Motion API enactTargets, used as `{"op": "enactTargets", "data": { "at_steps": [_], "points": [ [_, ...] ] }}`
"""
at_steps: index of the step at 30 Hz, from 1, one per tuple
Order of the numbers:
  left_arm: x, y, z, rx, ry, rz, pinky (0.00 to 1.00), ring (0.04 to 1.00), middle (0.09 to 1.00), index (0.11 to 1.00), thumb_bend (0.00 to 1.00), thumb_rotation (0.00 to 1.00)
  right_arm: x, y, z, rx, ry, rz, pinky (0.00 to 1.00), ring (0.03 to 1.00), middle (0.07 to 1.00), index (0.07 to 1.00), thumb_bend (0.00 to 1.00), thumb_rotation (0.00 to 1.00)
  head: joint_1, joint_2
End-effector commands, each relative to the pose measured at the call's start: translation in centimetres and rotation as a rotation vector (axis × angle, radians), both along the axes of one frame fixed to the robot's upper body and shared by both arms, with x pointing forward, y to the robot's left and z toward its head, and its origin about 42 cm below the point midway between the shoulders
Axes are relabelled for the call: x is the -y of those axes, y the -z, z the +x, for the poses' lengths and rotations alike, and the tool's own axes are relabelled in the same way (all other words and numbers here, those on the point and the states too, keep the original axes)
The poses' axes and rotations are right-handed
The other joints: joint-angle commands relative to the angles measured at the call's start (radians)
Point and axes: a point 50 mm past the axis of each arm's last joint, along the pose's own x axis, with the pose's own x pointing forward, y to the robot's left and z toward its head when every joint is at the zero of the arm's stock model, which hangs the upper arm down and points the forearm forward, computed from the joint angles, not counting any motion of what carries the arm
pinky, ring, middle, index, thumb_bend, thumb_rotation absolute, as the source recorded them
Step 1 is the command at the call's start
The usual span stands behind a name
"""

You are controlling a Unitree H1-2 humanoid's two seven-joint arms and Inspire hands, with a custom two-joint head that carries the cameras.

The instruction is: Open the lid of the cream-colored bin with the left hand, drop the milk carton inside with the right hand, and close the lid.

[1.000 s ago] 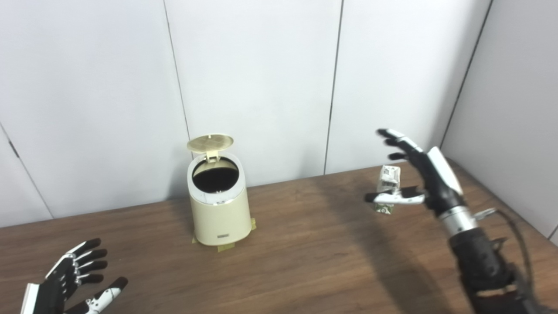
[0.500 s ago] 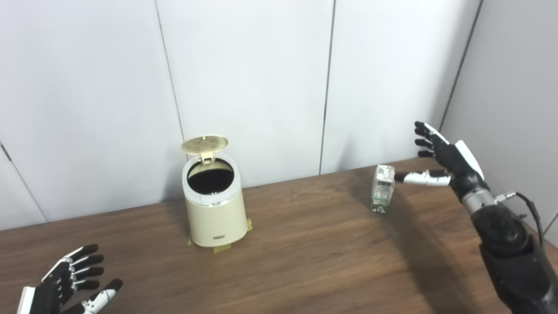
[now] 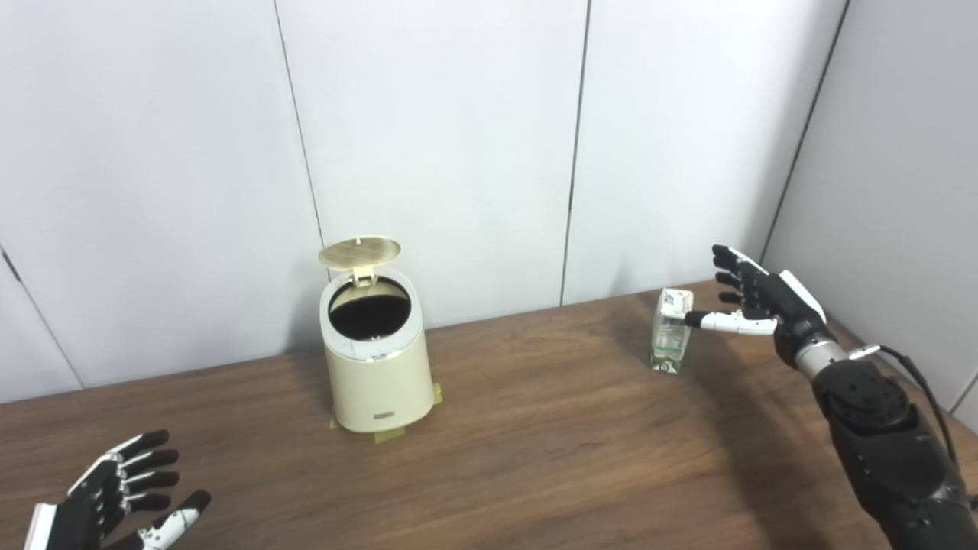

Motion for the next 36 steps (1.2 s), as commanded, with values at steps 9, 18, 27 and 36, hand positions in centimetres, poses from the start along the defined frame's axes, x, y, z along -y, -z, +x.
{"op": "enactTargets", "data": {
  "at_steps": [9,18,27,36],
  "points": [
    [-0.1,-2.2,0.3,0.072,0.017,0.011,0.58,0.655,0.712,0.758,0.63,0.00,-1.4,-2.1,2.3,0.071,-0.024,-0.006,0.93,0.915,0.917,0.916,0.83,0.21,0.008,-0.005],
    [0.0,-2.1,0.4,0.071,0.020,0.015,0.59,0.662,0.717,0.771,0.62,0.00,-2.6,-1.3,3.1,0.023,-0.041,-0.003,0.92,0.928,0.937,0.941,0.79,0.19,0.015,-0.001],
    [0.3,-2.3,0.4,0.066,0.026,0.014,0.59,0.654,0.713,0.772,0.61,0.00,-3.6,-0.8,3.7,0.054,0.055,-0.017,0.67,0.722,0.780,0.810,0.69,0.01,0.020,0.006],
    [0.2,-2.3,0.3,0.062,0.047,0.020,0.57,0.636,0.706,0.769,0.59,0.00,-2.3,-0.1,4.3,0.177,0.187,-0.228,0.32,0.369,0.440,0.511,0.53,0.00,0.019,0.014]
  ]
}}
